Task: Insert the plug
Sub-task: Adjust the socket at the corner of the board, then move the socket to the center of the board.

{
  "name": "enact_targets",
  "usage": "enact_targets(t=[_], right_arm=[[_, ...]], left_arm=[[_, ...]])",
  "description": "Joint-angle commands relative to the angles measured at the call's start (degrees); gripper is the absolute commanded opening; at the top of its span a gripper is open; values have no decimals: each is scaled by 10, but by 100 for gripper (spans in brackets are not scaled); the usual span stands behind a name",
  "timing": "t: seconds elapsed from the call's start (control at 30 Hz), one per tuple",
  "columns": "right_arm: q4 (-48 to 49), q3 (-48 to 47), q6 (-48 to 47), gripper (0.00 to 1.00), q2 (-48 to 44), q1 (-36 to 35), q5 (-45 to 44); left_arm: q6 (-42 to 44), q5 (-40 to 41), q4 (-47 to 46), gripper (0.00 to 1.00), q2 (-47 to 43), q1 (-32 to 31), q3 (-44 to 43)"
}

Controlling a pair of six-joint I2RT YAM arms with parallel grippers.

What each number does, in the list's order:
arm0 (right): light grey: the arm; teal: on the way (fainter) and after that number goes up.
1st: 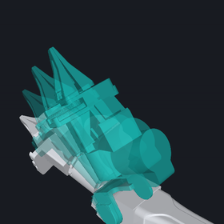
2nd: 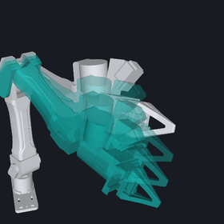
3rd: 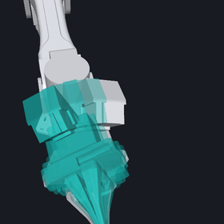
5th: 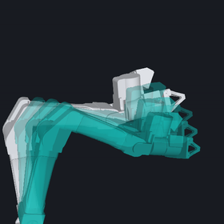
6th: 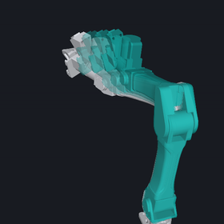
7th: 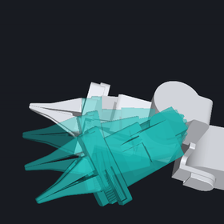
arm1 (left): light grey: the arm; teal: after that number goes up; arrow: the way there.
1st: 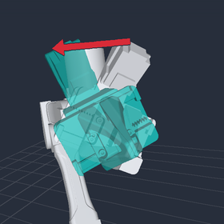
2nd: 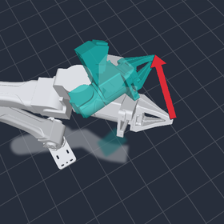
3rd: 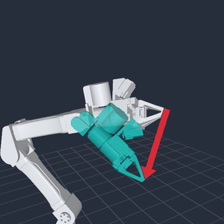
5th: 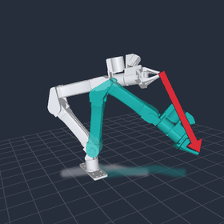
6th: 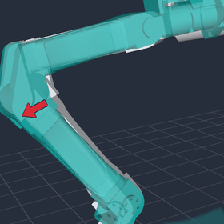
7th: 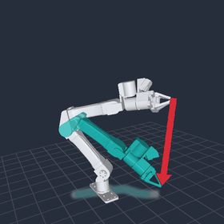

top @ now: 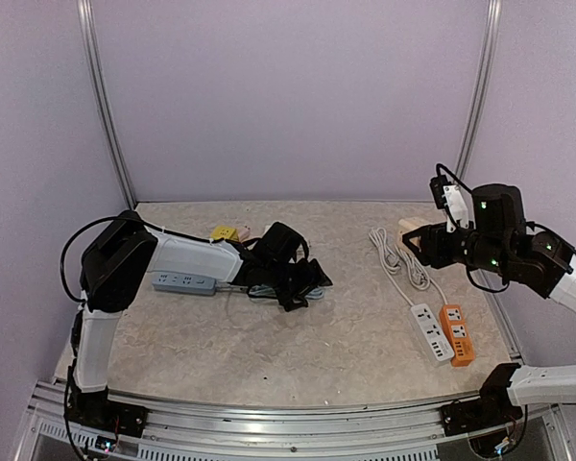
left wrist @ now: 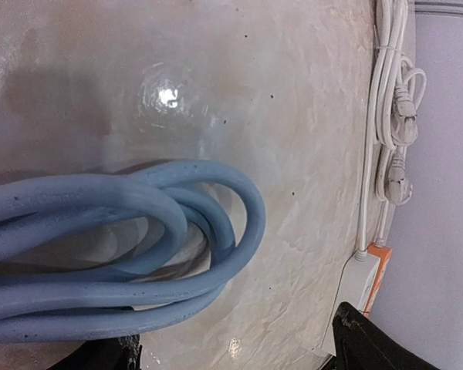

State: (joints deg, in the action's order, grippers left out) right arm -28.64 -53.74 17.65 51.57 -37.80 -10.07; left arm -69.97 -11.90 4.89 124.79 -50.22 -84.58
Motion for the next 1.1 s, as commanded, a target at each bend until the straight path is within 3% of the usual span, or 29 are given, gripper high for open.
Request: enact_targets(t=[0.0,0.23,0.43,0.57,0.7,0.87,1.07], right_arm=[[1,-5,0,0,-12,5,-11],[19,10,-3,0,-11,5,-8],[36,7,-12,0,10,5,5],[47,6,-16,0,15,7,14],[53,14,-17,0,15,6,21],[51,17,-16,0,7,7,22],[45,22,-13,0,-8,7,20]], left_arm=[[39,-23,-42,83,-28,5,17],[88,-35,-83,99,-176,28,149],[145,-5,-11,99,-312,56,211],[181,86,118,99,-408,137,215],[201,92,141,99,-472,253,229],[227,62,172,99,-443,341,193],[258,49,205,99,-330,386,142]])
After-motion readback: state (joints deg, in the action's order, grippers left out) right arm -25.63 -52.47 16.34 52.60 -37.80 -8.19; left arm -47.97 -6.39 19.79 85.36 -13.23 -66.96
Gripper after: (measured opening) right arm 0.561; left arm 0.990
